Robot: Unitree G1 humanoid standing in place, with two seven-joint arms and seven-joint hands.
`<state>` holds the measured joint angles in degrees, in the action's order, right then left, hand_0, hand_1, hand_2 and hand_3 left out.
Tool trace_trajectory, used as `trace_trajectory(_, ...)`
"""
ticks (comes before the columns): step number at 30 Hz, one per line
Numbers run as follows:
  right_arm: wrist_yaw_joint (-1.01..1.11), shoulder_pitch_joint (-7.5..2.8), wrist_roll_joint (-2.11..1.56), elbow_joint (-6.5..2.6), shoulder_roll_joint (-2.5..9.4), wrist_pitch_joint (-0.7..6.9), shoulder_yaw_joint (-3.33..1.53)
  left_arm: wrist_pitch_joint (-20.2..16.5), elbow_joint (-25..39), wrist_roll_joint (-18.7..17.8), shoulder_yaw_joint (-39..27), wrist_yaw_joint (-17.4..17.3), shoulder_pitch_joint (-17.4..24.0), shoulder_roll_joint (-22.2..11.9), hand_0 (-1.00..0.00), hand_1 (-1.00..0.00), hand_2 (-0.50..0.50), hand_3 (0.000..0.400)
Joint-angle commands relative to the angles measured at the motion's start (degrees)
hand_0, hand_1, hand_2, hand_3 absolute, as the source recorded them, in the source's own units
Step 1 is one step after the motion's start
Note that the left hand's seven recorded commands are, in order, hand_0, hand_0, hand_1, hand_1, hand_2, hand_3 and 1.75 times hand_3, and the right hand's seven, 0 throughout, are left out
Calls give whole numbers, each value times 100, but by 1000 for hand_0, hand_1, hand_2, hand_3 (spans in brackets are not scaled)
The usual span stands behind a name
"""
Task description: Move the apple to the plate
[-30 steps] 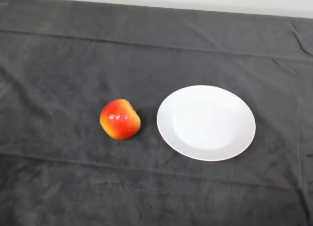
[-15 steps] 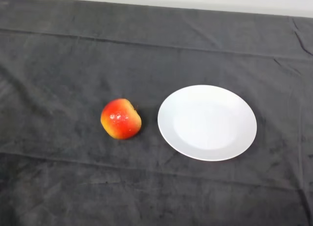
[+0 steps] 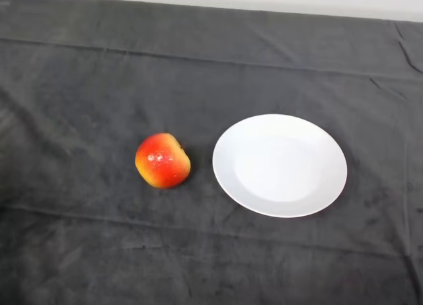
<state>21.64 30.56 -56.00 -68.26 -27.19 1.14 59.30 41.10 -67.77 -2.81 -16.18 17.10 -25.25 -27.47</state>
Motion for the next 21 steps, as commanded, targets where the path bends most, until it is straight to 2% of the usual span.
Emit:
trace_trajectory(1,27,151,-103,11,-85,-31,86,-39,207,133,149,94,-342,44,0,0,0,0)
trace_trajectory(21,16,145,-100,32,-75,-28,81,-338,668,777,980,313,-697,821,0,0,0,0)
